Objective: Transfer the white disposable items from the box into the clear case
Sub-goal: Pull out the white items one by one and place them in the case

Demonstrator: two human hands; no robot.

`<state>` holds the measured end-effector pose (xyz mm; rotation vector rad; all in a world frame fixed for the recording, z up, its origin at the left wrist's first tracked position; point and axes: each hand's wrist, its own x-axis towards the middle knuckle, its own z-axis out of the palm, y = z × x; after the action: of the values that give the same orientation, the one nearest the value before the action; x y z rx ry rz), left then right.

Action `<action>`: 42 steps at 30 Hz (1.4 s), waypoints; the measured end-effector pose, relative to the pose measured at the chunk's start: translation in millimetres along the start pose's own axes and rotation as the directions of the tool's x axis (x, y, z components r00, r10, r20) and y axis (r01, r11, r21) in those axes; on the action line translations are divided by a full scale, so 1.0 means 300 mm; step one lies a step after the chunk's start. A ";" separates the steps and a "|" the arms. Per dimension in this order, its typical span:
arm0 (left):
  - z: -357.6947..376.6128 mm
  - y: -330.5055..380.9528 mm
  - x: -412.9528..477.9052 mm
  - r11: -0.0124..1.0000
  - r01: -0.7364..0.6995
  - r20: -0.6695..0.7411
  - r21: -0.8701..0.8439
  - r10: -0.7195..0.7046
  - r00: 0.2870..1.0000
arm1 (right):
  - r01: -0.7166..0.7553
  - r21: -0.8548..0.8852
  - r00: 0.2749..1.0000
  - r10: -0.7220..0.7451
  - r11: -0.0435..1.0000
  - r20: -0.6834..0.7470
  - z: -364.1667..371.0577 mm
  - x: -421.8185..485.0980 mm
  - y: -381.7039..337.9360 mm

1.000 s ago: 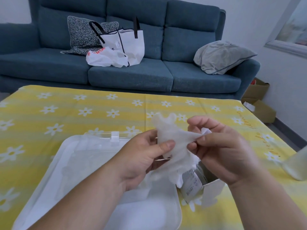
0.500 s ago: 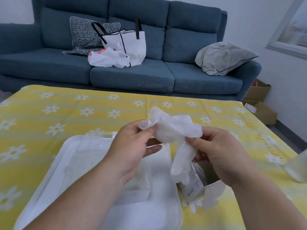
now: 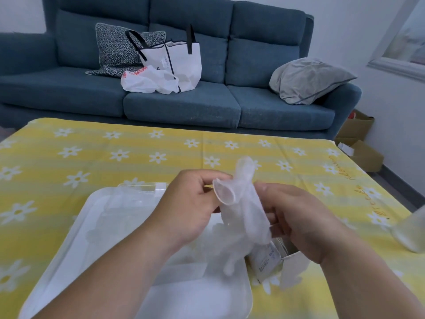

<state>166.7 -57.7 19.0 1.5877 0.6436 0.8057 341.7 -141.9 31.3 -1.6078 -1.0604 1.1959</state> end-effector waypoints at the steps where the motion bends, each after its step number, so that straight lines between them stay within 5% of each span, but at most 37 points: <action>1: 0.001 0.000 -0.001 0.999 -0.006 0.025 0.051 0.005 1.000 | 0.033 -0.055 0.999 -0.033 0.998 0.000 -0.001 0.001 0.003; 3: -0.002 -0.003 -0.001 0.995 -0.015 0.004 0.094 0.015 1.000 | 0.075 -0.090 0.996 -0.080 0.993 -0.048 0.004 0.001 0.005; 6: -0.018 0.003 0.003 1.000 -0.018 -0.142 0.017 0.021 0.990 | 0.066 0.082 0.963 -0.042 0.994 -0.265 -0.001 0.012 0.004; 9: -0.050 0.009 0.014 0.996 -0.080 -0.268 0.034 0.086 0.960 | 0.120 0.233 0.855 0.019 0.965 -0.518 -0.030 0.019 -0.004; 11: -0.069 0.010 0.019 0.992 -0.115 -0.321 0.042 0.122 0.939 | 0.170 0.147 0.720 -0.021 0.974 -0.694 -0.053 0.012 -0.015; 14: -0.090 0.011 0.023 0.992 -0.119 -0.381 0.051 0.129 0.915 | 0.073 -0.202 0.591 -0.206 0.977 -0.780 -0.070 -0.006 -0.025; 16: -0.097 0.011 0.021 0.986 -0.142 -0.378 0.090 0.165 0.911 | -0.045 -0.390 0.609 -0.284 0.920 -0.740 -0.069 -0.006 -0.020; 21: -0.096 0.032 0.011 0.986 -0.121 -0.324 0.115 0.153 0.934 | -0.202 -0.615 0.903 -0.098 0.762 -0.418 -0.015 -0.002 -0.005; 23: -0.102 0.031 0.010 0.995 -0.066 -0.281 0.078 0.085 0.956 | -0.210 -0.613 0.907 -0.083 0.762 -0.414 0.000 -0.001 -0.009; 26: -0.107 0.033 -0.001 0.999 0.013 -0.172 0.035 -0.007 0.985 | -0.135 -0.669 0.854 -0.257 0.731 -0.452 -0.002 0.005 -0.022; 30: -0.106 0.042 -0.014 0.998 0.068 -0.030 0.015 -0.067 0.997 | 0.286 -0.321 0.947 -0.317 0.903 -0.048 0.063 0.017 -0.038; 32: -0.109 0.047 -0.020 0.996 0.092 0.007 -0.020 -0.091 0.996 | 0.345 -0.128 0.939 -0.342 0.930 0.044 0.103 0.030 -0.028; 36: -0.148 0.055 -0.017 0.991 0.089 -0.110 -0.095 -0.099 0.989 | 0.295 0.165 0.954 -0.281 0.941 -0.103 0.159 0.037 -0.050; 38: -0.177 0.056 -0.015 0.962 0.068 -0.140 -0.264 -0.108 0.984 | 0.209 0.410 0.978 -0.184 0.888 -0.100 0.169 0.031 -0.072; 42: -0.214 0.025 -0.027 0.852 0.185 0.050 -0.489 -0.184 0.982 | 0.110 0.629 0.992 -0.128 0.769 -0.017 0.189 0.029 -0.101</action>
<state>110.6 -26.6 30.2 1.0414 0.5264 0.7509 284.0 -117.2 47.4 -0.9814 -0.6516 1.3073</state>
